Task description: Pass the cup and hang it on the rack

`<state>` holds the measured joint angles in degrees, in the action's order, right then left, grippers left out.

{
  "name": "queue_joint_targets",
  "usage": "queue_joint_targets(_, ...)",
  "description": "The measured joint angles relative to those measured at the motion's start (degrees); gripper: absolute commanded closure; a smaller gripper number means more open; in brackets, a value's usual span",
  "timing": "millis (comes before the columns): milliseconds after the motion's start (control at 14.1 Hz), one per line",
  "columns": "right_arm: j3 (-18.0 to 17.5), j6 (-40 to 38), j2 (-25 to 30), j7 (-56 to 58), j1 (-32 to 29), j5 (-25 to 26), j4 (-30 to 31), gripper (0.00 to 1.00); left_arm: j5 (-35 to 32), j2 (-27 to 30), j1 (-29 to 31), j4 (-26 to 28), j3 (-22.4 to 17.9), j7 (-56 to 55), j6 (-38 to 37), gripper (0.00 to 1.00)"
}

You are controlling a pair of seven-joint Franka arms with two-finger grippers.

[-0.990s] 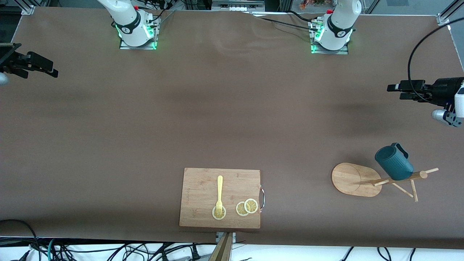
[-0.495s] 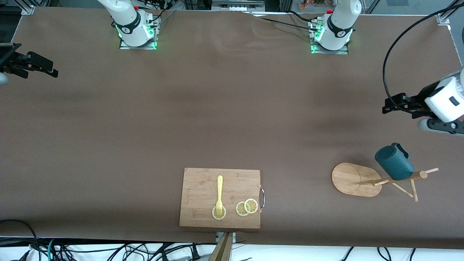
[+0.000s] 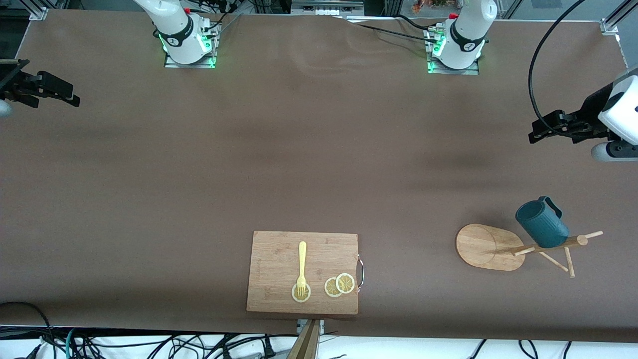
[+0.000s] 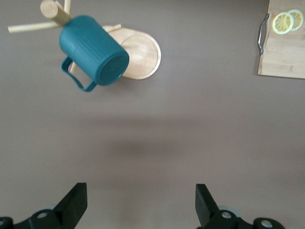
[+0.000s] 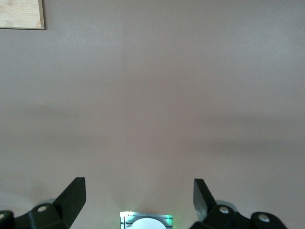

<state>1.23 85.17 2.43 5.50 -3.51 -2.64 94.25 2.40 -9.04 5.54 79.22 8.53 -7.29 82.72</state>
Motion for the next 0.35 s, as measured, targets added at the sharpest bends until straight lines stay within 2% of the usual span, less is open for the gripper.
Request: queue_joint_targets(354,0.00,0.05,0.00,0.00,0.00,0.00,-0.02,0.00,-0.01,-0.96,0.30,0.52,-0.26,-0.23,-1.25,0.00)
